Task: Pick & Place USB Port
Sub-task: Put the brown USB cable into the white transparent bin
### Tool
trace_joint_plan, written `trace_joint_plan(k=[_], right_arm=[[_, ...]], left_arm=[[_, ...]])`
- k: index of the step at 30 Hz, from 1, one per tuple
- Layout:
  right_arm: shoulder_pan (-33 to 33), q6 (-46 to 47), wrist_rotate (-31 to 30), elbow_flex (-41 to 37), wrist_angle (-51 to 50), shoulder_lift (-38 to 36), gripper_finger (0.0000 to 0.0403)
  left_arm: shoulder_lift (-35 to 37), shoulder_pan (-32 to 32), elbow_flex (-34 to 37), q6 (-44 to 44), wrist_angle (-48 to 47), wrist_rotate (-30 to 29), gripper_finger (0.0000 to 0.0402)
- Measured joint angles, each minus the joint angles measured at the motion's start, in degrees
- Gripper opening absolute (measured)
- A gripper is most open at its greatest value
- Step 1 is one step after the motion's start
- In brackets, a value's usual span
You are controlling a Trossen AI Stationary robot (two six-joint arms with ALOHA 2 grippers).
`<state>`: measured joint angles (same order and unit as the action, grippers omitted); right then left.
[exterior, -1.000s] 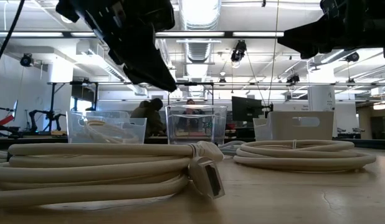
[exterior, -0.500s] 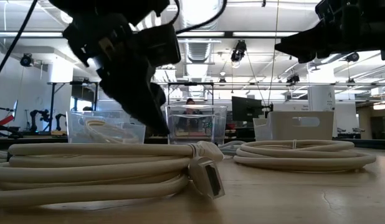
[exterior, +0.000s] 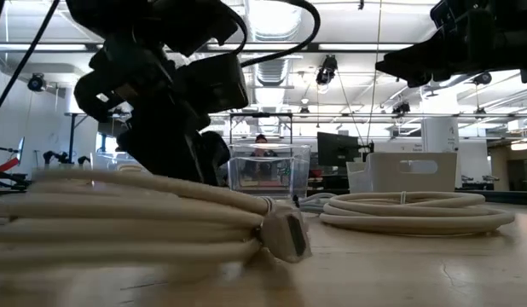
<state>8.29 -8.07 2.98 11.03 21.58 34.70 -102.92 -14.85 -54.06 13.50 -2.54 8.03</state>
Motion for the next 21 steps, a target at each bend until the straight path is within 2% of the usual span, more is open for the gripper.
trace_joint_plan(k=[3,8,14,18,21], right_arm=[[0.00,-0.07,0.00,0.00,-0.01,0.00,0.0201],[-0.02,-0.07,-0.02,0.00,-0.02,0.02,0.0201],[-0.02,-0.07,-0.02,0.00,-0.04,0.02,0.0201],[-0.02,-0.09,-0.02,0.00,-0.04,0.02,0.0201],[0.00,-0.10,-0.02,0.00,-0.04,0.02,0.0201]], left_arm=[[-0.96,0.00,-0.07,-0.39,0.40,3.26,0.0202],[-1.12,-0.02,-0.07,-4.62,-0.09,3.14,0.0185],[-1.05,1.20,-0.13,-8.82,-0.31,-0.34,0.0105],[-0.93,2.54,-0.13,-9.22,-0.23,-2.86,0.0042],[-0.84,3.58,-0.13,-9.38,-0.23,-6.26,0.0011]])
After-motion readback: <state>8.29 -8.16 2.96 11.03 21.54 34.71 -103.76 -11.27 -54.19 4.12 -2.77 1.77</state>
